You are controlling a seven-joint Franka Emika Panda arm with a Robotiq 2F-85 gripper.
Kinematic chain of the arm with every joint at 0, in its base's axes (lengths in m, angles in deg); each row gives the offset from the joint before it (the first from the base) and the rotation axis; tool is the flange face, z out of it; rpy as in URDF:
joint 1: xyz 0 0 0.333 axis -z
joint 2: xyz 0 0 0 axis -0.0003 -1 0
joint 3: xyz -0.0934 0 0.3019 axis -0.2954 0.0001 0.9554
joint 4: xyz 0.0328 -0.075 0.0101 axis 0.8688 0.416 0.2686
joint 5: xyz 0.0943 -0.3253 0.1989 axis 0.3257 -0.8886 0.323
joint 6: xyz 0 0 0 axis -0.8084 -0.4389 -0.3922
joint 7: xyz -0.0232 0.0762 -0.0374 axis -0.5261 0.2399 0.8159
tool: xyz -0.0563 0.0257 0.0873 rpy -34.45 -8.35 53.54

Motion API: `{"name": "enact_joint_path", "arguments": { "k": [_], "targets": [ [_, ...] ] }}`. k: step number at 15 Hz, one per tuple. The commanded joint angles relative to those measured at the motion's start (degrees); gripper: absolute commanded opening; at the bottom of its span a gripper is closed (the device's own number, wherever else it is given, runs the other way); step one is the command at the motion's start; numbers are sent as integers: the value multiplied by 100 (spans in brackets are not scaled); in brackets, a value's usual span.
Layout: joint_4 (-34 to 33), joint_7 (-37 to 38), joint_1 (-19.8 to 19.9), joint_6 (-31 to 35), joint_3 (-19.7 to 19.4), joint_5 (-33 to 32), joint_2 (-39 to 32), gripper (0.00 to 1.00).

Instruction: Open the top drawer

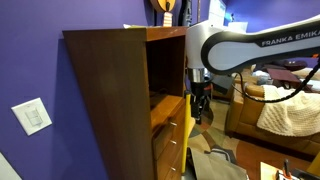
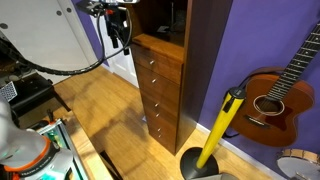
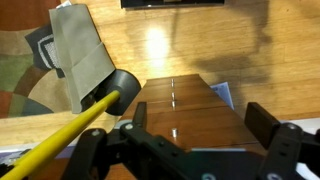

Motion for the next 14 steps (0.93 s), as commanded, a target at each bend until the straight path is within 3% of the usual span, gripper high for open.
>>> {"name": "enact_joint_path", "arguments": {
  "k": [1,14],
  "targets": [
    [303,45,7,824,-42,44,-250,100],
    [937,-849,-14,3110,-65,-451,-773,100]
  ]
}}
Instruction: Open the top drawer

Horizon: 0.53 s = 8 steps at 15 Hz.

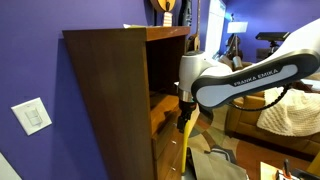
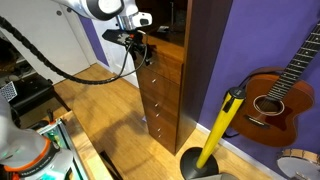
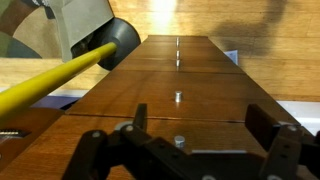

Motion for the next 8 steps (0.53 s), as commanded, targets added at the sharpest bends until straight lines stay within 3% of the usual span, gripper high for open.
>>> {"name": "enact_joint_path", "arguments": {
  "k": [1,6,8],
  "targets": [
    [150,-251,-22,544,-31,-149,-94,100],
    [270,-516,-28,1197,-56,-48,-180,100],
    [271,-586,-29,1315,-59,-26,-231,91]
  ]
}}
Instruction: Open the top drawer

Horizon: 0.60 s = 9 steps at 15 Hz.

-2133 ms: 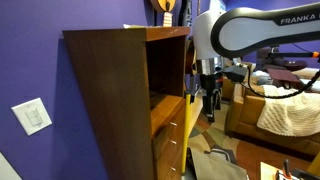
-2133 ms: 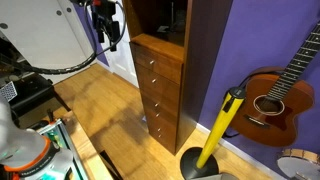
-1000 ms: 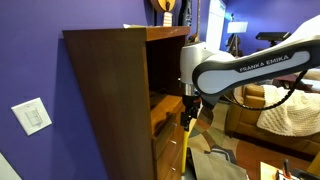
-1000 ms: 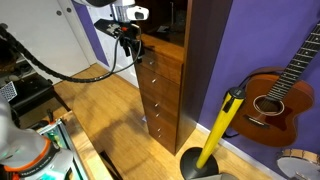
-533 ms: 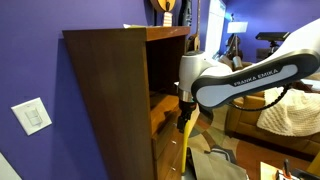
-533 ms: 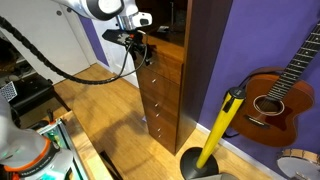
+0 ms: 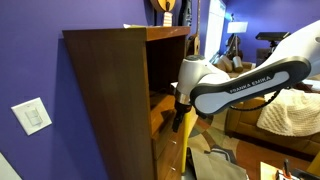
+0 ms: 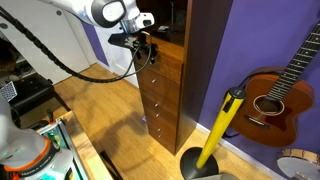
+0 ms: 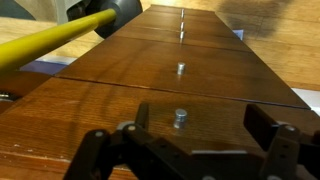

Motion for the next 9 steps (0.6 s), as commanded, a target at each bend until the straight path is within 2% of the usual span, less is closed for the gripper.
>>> {"name": "enact_joint_path", "arguments": {
  "k": [1,2,3,5,6,7,8,9],
  "targets": [
    [133,-190,-27,333,-59,5,-57,82],
    [134,-214,-25,362,-61,12,-80,81],
    [141,-232,-24,385,-62,12,-93,73],
    [163,-258,-20,437,-72,33,-114,77],
    [170,-256,-17,463,-77,35,-124,73],
    [177,-256,-14,495,-85,43,-130,65],
    [183,-260,-13,528,-90,45,-135,51],
    [184,-254,-10,553,-96,47,-142,42]
  ]
}}
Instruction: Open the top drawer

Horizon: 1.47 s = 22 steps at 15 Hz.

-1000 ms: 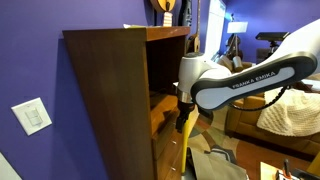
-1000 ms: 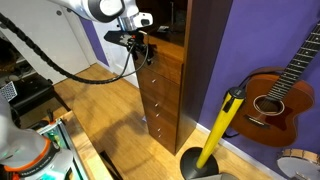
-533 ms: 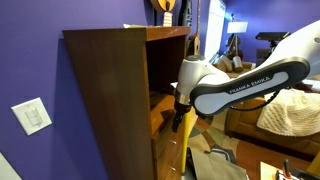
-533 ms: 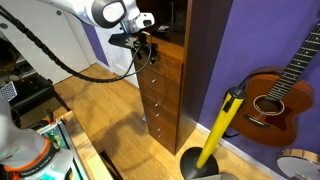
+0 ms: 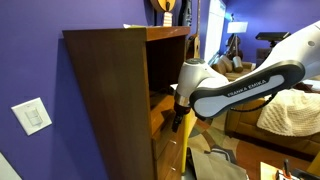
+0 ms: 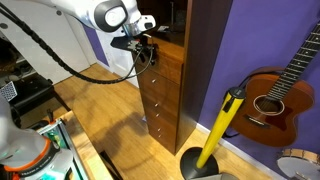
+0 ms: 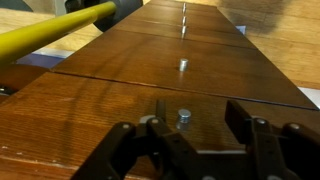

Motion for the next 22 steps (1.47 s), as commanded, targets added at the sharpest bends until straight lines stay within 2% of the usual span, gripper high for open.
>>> {"name": "enact_joint_path", "arguments": {
  "k": [1,5,6,9,16,22],
  "targets": [
    [105,-140,-9,225,-72,46,-28,34],
    [105,-144,4,249,-102,42,-43,3],
    [104,-158,13,245,-121,51,-43,0],
    [83,-197,9,98,-149,157,-44,4],
    [265,-405,-20,-352,-169,324,152,4],
    [355,-357,14,-1237,-194,213,258,4]
  ]
}}
